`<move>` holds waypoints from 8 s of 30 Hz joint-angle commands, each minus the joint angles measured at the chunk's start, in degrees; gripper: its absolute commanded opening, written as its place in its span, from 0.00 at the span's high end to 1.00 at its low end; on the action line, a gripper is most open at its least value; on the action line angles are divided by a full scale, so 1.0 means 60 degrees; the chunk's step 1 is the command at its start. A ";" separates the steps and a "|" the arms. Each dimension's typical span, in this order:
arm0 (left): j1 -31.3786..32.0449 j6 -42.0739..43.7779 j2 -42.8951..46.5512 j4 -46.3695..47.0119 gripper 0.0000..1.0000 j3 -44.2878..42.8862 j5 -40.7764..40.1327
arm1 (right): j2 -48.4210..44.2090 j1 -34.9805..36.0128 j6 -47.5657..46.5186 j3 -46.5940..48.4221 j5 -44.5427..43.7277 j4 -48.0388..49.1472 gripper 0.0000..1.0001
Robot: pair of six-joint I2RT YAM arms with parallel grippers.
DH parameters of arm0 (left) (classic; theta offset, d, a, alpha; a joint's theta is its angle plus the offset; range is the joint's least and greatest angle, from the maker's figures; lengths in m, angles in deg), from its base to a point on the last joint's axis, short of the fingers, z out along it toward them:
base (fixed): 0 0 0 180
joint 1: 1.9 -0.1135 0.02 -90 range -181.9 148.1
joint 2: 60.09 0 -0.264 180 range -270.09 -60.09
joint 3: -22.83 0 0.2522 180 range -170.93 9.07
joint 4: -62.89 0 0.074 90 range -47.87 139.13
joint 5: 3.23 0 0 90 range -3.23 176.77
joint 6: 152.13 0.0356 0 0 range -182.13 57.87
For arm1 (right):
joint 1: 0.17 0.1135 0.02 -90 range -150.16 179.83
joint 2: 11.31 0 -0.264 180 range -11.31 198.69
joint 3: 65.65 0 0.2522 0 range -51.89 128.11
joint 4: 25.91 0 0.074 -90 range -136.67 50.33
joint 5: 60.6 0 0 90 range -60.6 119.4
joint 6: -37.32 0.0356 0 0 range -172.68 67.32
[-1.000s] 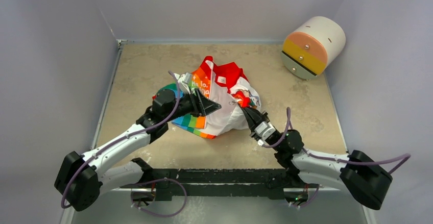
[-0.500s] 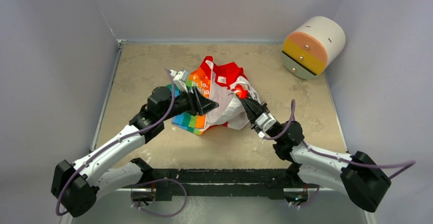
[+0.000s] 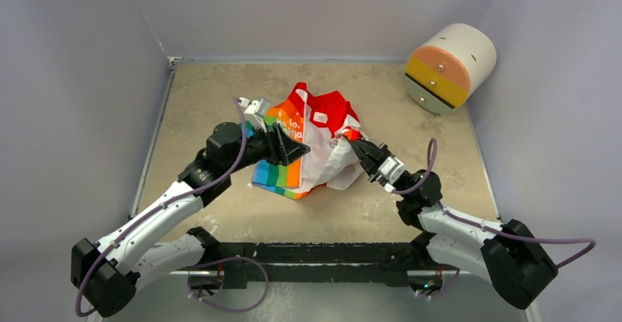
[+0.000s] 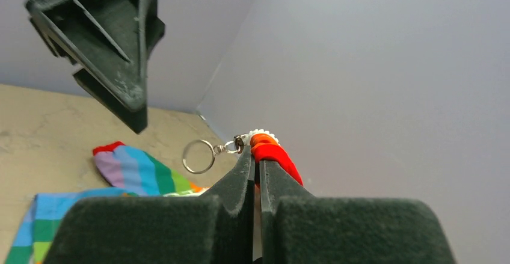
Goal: Zip up the jacket
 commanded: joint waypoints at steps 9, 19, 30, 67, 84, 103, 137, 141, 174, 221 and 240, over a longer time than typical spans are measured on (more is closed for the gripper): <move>0.0024 0.0304 0.0056 0.0178 0.44 -0.0425 -0.0052 | 0.0696 -0.0047 0.2166 -0.0305 0.0884 0.2681 1.00; 0.0029 -0.0548 0.0099 0.1366 0.43 0.0004 0.0652 | -0.0189 -0.0043 0.4466 0.0357 0.1663 -0.0147 1.00; 0.0040 -0.1245 0.0254 0.1955 0.43 0.0862 0.1097 | -0.1968 -0.0040 0.7231 0.1033 0.1011 -0.5685 1.00; 0.1767 -0.4812 -0.3206 0.7908 0.44 0.2429 0.1749 | -0.5012 -0.0044 0.9154 0.0239 0.1409 -1.0652 1.00; 0.2330 -0.7186 -0.5057 1.1893 0.51 0.3145 0.1649 | -0.5555 -0.0047 0.9218 0.0060 0.1669 -1.1044 1.00; 0.2338 -0.7120 -0.5416 1.2162 0.94 0.2724 0.1898 | -0.6447 -0.0039 0.9633 -0.0081 0.1439 -1.1650 1.00; 0.2352 -0.6920 -0.5164 1.2085 1.00 0.2806 0.1464 | -0.5693 -0.0040 1.1135 -0.0483 0.1675 -0.9867 0.81; 0.2360 -0.6934 -0.5202 1.2106 1.00 0.2819 0.1458 | -0.5704 -0.0046 1.1152 -0.0512 0.1693 -0.9848 1.00; 0.2631 -0.1079 -0.2172 -0.2898 0.51 -0.0068 -0.5506 | -0.5120 -0.0047 0.8647 0.1413 -0.1265 -1.3394 1.00; 0.3121 0.0284 -0.7842 -0.5562 0.66 -0.3209 -0.7904 | -0.6323 -0.0036 0.8814 0.1046 -0.1094 -1.3950 1.00; 0.3151 0.0308 -0.7095 -0.5753 1.00 -0.3172 -0.8047 | -0.6250 -0.0047 0.8823 0.1083 -0.1181 -1.3978 1.00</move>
